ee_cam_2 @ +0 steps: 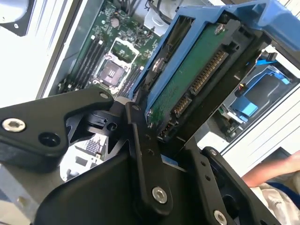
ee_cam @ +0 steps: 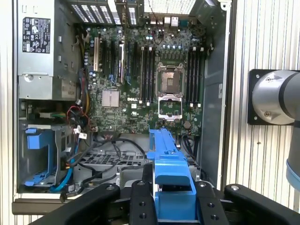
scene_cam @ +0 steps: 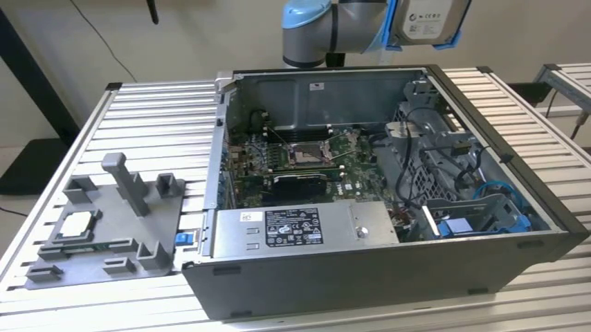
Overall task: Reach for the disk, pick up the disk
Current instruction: 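Pick up the disk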
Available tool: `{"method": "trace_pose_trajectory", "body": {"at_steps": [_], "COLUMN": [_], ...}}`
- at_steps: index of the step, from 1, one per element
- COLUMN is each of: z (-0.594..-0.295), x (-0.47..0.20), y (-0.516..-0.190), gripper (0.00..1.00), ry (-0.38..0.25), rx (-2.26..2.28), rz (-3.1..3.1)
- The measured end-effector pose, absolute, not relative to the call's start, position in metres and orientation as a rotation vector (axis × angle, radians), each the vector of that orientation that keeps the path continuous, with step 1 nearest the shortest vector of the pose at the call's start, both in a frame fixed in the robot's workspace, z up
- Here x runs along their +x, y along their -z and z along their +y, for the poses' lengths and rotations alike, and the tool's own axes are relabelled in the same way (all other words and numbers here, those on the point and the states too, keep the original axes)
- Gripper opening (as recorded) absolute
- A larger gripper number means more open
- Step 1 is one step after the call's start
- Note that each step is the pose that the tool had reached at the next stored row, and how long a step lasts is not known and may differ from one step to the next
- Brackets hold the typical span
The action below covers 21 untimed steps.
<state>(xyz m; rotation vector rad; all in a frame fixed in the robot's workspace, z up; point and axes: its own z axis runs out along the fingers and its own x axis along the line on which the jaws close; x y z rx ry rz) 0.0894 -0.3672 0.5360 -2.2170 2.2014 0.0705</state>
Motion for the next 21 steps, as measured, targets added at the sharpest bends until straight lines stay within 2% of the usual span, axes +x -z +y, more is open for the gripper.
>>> {"method": "trace_pose_trajectory", "body": {"at_steps": [11, 21], "z": [-0.379, -0.407], "x": [0.089, 0.090], "y": [-0.536, -0.534], "gripper": [0.00, 0.00], "ry": [-0.071, -0.071], "rx": [-2.217, -2.217], "rz": [2.202, 2.202]}}
